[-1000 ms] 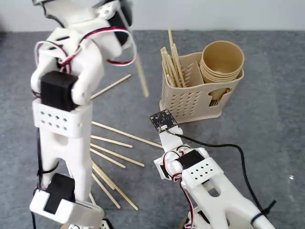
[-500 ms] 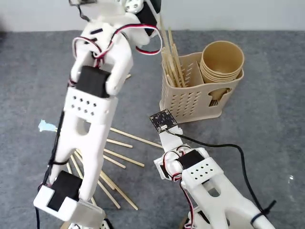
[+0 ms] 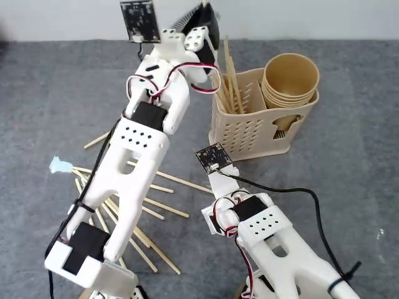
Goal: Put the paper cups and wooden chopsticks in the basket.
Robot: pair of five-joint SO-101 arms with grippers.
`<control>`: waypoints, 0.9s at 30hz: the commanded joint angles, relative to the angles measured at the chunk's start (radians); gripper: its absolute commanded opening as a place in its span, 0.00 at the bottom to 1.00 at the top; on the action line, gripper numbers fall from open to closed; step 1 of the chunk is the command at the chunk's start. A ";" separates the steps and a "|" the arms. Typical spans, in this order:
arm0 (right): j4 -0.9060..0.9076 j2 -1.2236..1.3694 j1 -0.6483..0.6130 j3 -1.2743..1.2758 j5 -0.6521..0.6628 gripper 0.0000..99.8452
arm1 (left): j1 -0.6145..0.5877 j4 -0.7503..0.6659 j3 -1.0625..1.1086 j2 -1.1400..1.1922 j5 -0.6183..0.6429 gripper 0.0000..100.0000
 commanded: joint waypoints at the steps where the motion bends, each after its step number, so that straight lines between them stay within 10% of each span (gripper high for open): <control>1: -0.002 -0.021 0.007 -0.005 0.012 0.18 | 0.000 0.161 -0.079 -0.020 0.009 0.13; 16: -0.002 -0.021 0.007 -0.005 0.012 0.18 | -0.006 0.933 -0.621 -0.020 0.078 0.15; 27: -0.002 -0.021 0.005 -0.005 0.012 0.18 | -0.276 1.316 -0.699 -0.011 0.068 0.15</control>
